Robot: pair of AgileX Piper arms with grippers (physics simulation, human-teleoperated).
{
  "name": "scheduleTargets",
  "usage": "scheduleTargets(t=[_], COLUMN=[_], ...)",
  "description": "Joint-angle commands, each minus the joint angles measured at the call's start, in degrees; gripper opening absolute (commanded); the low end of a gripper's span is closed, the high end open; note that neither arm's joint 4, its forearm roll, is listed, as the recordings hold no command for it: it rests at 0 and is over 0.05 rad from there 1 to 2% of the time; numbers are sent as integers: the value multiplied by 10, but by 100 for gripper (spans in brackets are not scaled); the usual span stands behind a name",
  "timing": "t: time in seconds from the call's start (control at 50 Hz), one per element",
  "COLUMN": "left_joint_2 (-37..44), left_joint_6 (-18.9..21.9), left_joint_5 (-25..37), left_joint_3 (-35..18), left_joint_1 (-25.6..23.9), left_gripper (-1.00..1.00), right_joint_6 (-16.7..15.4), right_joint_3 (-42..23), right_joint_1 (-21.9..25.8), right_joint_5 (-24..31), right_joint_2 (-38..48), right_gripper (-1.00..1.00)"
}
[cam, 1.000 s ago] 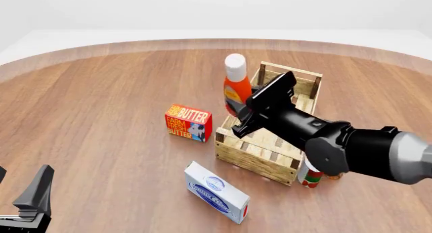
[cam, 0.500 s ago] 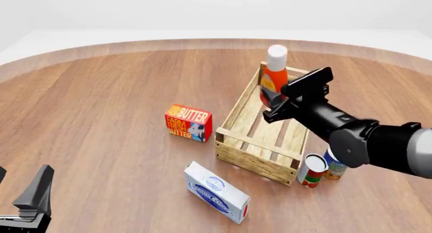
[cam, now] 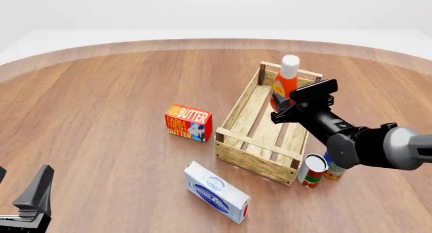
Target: Pick up the ketchup, and put it in the wooden tray.
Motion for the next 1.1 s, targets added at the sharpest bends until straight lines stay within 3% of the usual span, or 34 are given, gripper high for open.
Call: scheduleTargets(t=[0.02,0.28,1.1], left_joint_2=[0,0,0], left_joint_6=[0,0,0], left_joint_5=[0,0,0], left_joint_3=[0,0,0], left_joint_1=[0,0,0], left_gripper=[100,100,100], right_joint_6=[36,32,31], right_joint_3=[-6,-3,-44], right_joint_1=[5,29,12], right_joint_5=[-34,-54,-48], right_joint_2=[35,53,113], right_gripper=[-100,-100,-100])
